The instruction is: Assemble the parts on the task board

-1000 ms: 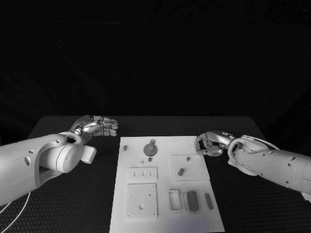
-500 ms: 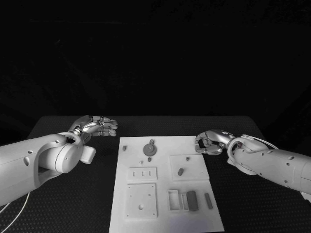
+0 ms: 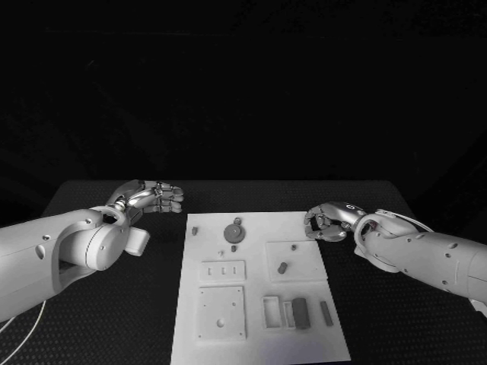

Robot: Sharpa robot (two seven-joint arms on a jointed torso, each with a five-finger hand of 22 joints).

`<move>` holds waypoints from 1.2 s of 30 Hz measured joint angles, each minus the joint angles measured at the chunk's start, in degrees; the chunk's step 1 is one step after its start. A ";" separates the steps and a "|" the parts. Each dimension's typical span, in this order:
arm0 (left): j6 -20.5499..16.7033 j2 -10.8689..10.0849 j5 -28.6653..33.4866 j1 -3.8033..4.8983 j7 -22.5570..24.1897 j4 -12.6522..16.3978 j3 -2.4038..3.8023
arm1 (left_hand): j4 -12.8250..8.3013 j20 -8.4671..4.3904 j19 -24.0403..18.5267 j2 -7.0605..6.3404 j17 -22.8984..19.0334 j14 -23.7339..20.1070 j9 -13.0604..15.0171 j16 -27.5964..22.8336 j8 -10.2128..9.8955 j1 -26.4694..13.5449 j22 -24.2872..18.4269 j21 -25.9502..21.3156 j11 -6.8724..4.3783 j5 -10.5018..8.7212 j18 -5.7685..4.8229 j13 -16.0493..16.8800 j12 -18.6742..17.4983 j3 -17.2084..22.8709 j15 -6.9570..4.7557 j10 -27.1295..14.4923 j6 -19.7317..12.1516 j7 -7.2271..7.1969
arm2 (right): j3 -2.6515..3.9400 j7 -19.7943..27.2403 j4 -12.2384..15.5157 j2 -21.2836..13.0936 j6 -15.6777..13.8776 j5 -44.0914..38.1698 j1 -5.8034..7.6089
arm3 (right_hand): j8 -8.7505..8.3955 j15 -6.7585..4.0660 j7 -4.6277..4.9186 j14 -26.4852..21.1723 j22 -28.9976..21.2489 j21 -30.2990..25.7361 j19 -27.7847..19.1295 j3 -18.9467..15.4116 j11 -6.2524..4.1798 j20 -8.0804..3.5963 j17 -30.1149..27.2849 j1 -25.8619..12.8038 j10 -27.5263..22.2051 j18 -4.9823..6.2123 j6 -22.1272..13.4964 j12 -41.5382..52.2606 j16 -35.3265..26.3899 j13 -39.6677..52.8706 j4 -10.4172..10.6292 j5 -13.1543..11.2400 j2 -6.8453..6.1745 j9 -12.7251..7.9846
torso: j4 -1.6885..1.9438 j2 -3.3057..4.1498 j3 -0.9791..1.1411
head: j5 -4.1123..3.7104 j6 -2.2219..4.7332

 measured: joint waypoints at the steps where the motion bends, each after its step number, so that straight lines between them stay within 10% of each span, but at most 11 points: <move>1: 0.00 -0.01 0.00 0.00 0.00 0.00 0.00 | 0.00 0.00 0.00 0.00 0.00 0.00 0.00 0.00 0.00 0.00 0.01 0.00 0.00 0.00 0.00 0.00 0.00 0.00 0.00 0.00 0.00 0.00 | 0.00 -0.01 0.00 0.03 0.01 -0.06 0.00 | 0.00 -0.18 0.00 -0.04 0.00 0.00 0.00 0.00 0.00 0.00 0.00 0.00 0.00 0.00 0.00 0.00 0.00 0.00 0.00 0.00 0.00 0.06 | 0.00 -0.01 -0.01 | 0.00 -0.04; 36: 0.08 -0.29 -0.04 0.00 -0.04 0.18 0.00 | 0.00 0.00 0.00 0.00 0.08 0.00 -0.04 -0.23 0.00 0.00 0.09 0.00 0.00 0.00 0.00 0.07 -0.19 0.00 0.00 0.00 0.00 0.00 | 0.01 -0.49 -0.85 0.56 0.51 -1.90 -0.51 | 1.53 -1.12 -0.73 0.29 0.00 0.23 0.52 0.15 -1.12 -0.49 -0.11 -0.16 1.11 0.50 0.73 0.22 0.23 -0.26 -0.47 0.00 1.66 1.54 | -0.04 -0.05 0.01 | 0.21 -0.79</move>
